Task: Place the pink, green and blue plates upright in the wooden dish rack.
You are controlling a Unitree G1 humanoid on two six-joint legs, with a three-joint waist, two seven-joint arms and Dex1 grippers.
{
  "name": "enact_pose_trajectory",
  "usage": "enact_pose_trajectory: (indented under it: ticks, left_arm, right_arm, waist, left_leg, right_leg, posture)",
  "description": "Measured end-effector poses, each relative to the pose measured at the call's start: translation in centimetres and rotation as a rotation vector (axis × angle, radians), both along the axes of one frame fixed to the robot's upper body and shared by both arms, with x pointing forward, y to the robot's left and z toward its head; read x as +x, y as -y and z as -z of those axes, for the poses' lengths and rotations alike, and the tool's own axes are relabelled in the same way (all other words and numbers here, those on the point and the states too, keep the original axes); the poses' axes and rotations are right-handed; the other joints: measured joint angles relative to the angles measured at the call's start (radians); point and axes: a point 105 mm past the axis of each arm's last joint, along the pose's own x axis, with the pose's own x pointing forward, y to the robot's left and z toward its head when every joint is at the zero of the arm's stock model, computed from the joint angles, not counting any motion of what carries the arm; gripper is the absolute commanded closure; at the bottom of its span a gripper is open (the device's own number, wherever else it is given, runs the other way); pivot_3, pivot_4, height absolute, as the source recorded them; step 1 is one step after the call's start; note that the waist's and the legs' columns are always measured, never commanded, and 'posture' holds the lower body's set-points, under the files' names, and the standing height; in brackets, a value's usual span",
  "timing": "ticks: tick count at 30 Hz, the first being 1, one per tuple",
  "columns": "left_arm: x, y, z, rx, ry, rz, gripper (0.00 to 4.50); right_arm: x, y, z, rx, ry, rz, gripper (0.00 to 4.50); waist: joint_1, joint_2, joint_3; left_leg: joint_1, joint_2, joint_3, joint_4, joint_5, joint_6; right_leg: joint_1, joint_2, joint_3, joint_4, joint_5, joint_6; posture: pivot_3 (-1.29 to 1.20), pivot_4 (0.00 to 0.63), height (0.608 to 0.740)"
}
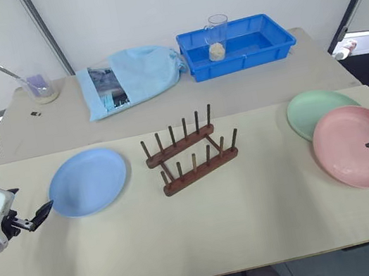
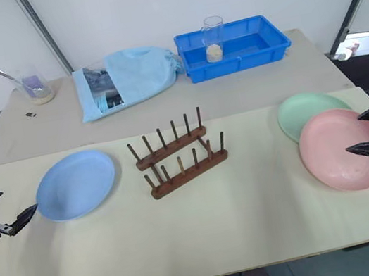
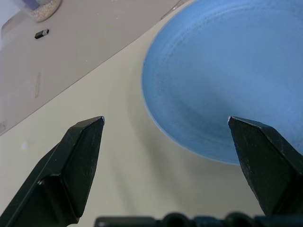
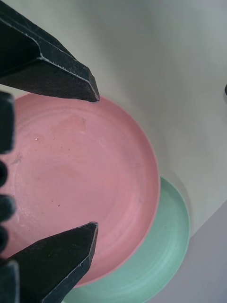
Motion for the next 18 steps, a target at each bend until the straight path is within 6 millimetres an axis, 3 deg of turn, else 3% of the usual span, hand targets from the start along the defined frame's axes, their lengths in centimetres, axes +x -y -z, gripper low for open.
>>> enact_pose_trajectory:
  ticks: [18]
  left_arm:
    - [0.4,0.1,-1.2,-0.026,0.055,0.001,0.00]
  right_arm:
    - [0.4,-0.2,-0.5,0.013,0.013,0.020,0.02]
  waist:
    - [-0.002,0.000,0.000]
  left_leg:
    - [0.000,0.000,0.001,0.000,0.000,0.000]
  right_leg:
    - [-0.001,0.000,0.001,0.000,0.000,0.000]
  posture:
    - [0.00,0.150,0.740]
